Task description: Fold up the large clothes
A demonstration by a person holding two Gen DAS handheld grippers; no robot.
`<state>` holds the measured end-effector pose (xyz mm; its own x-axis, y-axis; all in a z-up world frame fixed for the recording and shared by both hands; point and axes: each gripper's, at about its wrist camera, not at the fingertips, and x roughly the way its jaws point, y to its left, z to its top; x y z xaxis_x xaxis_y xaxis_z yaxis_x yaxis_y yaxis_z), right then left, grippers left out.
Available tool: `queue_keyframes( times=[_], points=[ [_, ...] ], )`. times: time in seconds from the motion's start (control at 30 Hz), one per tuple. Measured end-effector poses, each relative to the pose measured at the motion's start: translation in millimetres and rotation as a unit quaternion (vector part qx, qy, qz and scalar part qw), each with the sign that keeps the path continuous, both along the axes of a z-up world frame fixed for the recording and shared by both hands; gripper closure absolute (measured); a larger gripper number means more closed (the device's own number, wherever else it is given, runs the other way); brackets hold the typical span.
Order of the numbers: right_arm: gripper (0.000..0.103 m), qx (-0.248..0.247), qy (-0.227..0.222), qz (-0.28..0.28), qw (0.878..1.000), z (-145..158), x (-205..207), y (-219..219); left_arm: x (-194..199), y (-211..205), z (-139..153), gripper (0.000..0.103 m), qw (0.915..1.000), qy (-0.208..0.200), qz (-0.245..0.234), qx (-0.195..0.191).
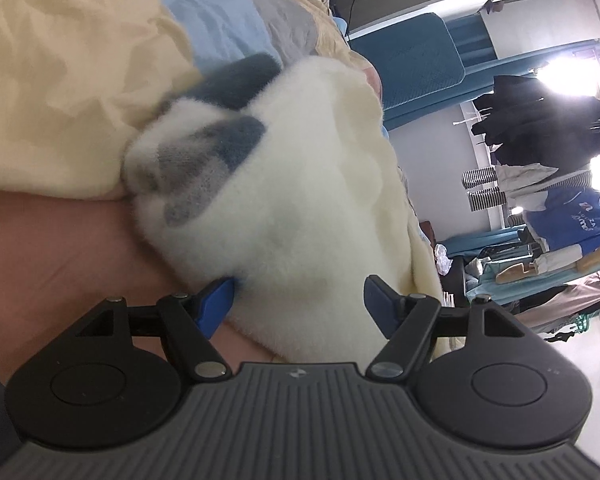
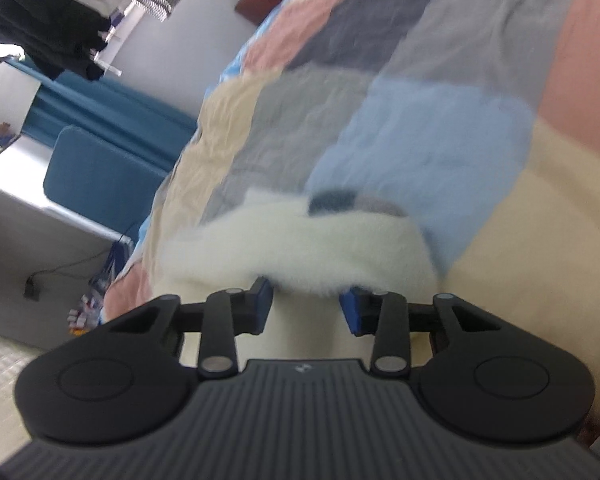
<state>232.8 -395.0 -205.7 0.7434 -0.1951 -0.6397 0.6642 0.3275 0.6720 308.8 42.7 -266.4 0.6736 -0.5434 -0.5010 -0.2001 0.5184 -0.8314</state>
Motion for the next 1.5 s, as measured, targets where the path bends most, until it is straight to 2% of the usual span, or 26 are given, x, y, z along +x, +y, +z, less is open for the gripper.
queue_keyframes(
  times=[0.2,0.5,0.73,0.83,1.0,1.1,1.17,1.2,1.27,1.4,1.5],
  points=[
    [0.07,-0.003,0.005,-0.026,1.0,-4,1,-17,-2,-2,4,0.027,1.0,0.001,-0.003,0.006],
    [0.07,-0.004,0.054,-0.057,0.997,-9,39,-39,3,-2,4,0.027,0.9999,0.0,-0.014,-0.003],
    [0.07,-0.04,0.054,-0.062,0.996,-2,40,-42,6,-1,1,0.027,0.9998,0.0,-0.018,-0.001],
    [0.067,-0.084,0.039,-0.076,0.993,13,22,-39,6,-2,0,0.026,0.9996,0.014,-0.02,-0.012],
    [0.066,-0.103,-0.017,-0.012,0.994,30,7,-28,9,-9,-7,0.023,0.9978,0.032,-0.041,-0.042],
    [0.066,-0.138,-0.037,0.028,0.989,42,15,-14,10,-14,-11,0.022,0.9981,0.037,-0.043,-0.024],
    [0.066,-0.178,-0.043,0.049,0.982,51,25,1,13,-13,-15,0.022,0.998,0.04,-0.042,-0.027],
    [0.066,-0.205,-0.042,0.063,0.976,54,33,9,14,-12,-16,0.022,0.998,0.041,-0.039,-0.029],
    [0.066,-0.227,-0.039,0.089,0.969,56,53,19,17,-11,-17,0.022,0.9982,0.039,-0.034,-0.03],
    [0.066,-0.229,-0.003,0.152,0.962,43,104,30,17,-9,-20,0.022,0.9984,0.037,-0.029,-0.032],
    [0.066,-0.234,0.043,0.161,0.958,28,133,27,18,-10,-20,0.022,0.9987,0.033,-0.027,-0.028]
  ],
)
